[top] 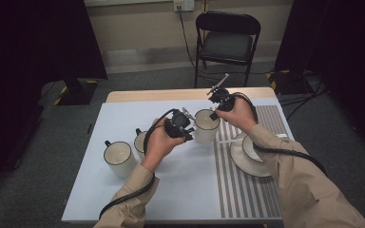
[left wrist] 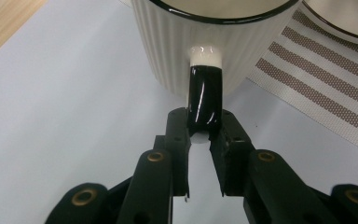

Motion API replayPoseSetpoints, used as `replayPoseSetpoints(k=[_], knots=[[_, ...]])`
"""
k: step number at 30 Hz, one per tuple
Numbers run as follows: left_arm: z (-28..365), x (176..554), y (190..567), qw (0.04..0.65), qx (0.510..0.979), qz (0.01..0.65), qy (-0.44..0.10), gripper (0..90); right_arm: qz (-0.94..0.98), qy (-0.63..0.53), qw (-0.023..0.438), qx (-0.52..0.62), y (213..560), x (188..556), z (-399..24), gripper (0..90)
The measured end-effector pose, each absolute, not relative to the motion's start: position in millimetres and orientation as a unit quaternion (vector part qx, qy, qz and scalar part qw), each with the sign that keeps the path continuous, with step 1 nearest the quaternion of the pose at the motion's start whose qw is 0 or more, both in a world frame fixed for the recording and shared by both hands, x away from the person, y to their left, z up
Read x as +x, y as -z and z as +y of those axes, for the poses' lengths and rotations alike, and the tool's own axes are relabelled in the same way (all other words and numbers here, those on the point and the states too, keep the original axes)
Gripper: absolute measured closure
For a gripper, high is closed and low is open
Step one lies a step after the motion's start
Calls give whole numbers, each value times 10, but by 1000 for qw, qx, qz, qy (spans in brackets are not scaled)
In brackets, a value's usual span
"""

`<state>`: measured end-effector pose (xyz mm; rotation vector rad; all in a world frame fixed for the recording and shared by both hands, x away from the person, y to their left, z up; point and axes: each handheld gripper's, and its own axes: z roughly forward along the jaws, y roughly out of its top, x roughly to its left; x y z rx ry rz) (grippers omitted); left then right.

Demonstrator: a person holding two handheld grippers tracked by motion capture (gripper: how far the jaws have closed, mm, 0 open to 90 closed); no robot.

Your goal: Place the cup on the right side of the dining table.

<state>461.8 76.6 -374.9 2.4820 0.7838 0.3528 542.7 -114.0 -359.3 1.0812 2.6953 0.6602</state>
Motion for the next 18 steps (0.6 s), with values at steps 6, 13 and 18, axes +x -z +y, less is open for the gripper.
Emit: replayPoseSetpoints(k=[6, 13, 18], knots=[[731, 4663, 3741, 253, 915, 286, -130, 775, 900, -221, 83, 365, 3583, 5449, -1172, 833], [677, 4740, 3756, 251, 915, 287, -130, 774, 897, -218, 92, 373, 3588, 5491, -1216, 833], [645, 4785, 3762, 249, 916, 287, -129, 775, 896, -218, 94, 375, 3599, 5519, -1246, 833]])
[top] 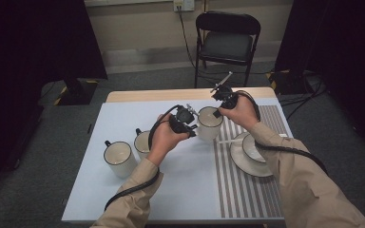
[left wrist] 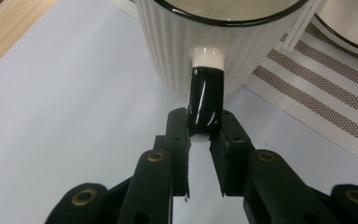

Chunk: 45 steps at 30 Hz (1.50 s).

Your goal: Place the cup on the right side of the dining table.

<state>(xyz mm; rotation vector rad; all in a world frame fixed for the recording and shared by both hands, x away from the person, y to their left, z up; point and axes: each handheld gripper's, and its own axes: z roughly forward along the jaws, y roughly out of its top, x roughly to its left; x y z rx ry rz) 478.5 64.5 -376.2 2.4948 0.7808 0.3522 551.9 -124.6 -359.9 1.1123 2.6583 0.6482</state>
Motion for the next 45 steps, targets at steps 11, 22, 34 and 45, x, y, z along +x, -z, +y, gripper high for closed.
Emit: replayPoseSetpoints(k=[11, 22, 34, 45], knots=[[569, 4872, 3766, 246, 917, 286, -131, 775, 892, -215, 100, 385, 3600, 5572, -1325, 833], [459, 4964, 3788, 245, 916, 288, -132, 775, 886, -213, 107, 398, 3608, 5613, -1420, 833], [391, 5044, 3829, 243, 918, 286, -130, 776, 883, -209, 113, 405, 3647, 5655, -1477, 833], [306, 5100, 3858, 244, 918, 286, -127, 775, 880, -202, 121, 413, 3657, 5667, -1539, 833]])
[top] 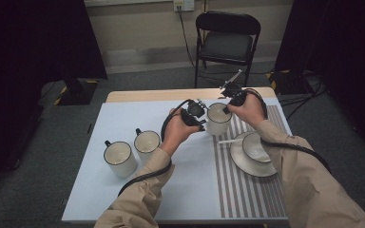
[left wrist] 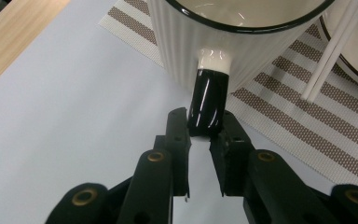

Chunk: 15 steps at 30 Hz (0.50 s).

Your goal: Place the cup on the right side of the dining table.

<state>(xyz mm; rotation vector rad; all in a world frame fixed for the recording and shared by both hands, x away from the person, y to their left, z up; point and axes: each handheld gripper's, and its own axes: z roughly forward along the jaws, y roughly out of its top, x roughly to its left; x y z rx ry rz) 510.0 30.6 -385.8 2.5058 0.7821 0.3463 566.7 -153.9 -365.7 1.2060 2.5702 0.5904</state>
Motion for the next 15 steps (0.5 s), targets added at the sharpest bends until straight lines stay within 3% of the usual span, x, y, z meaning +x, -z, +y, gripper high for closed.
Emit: replayPoseSetpoints(k=[15], knots=[[158, 5182, 3868, 241, 920, 283, -127, 776, 873, -198, 131, 425, 3663, 5695, -1692, 833]])
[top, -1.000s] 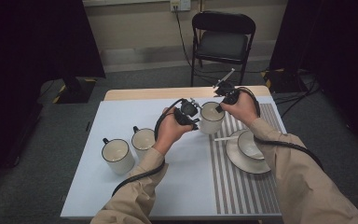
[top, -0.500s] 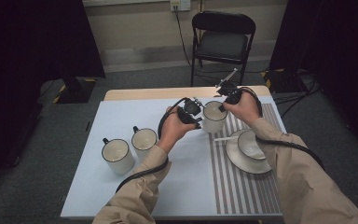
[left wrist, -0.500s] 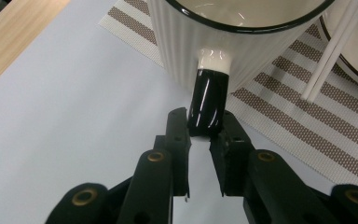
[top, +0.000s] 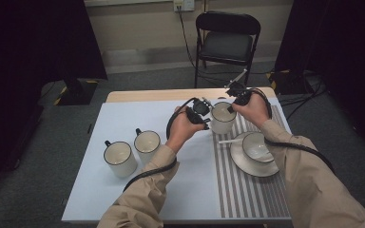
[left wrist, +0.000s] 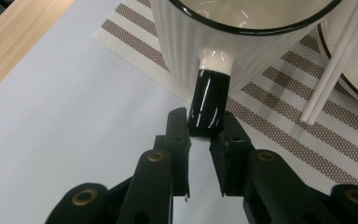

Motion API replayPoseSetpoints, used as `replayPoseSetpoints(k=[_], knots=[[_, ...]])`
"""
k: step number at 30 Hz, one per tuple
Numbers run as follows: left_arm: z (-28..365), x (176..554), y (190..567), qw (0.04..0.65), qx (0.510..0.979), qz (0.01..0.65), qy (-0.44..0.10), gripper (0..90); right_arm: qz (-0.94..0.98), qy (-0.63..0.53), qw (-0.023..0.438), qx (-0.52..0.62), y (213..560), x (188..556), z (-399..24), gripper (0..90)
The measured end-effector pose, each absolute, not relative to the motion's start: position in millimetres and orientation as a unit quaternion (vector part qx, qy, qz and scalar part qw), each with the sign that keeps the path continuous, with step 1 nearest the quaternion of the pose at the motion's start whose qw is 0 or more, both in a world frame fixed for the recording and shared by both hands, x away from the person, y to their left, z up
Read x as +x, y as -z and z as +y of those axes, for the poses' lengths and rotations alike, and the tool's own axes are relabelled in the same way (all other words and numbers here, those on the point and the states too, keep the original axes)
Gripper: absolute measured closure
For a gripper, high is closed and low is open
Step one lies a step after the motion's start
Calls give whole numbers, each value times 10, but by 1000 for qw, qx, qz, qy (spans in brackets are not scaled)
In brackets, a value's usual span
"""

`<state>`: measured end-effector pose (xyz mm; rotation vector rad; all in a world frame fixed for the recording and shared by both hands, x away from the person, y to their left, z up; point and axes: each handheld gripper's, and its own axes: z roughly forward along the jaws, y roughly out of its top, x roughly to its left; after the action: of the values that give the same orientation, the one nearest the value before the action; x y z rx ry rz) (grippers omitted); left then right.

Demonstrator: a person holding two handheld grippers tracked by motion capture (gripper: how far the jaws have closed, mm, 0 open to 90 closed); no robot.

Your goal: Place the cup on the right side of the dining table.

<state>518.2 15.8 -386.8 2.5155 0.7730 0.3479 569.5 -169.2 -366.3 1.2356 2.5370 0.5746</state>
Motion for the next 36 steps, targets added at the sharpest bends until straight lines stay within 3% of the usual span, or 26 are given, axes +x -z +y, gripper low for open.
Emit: replayPoseSetpoints(k=[36], knots=[[-123, 5392, 4001, 246, 919, 288, -109, 775, 860, -184, 135, 456, 3780, 5785, -1968, 831]])
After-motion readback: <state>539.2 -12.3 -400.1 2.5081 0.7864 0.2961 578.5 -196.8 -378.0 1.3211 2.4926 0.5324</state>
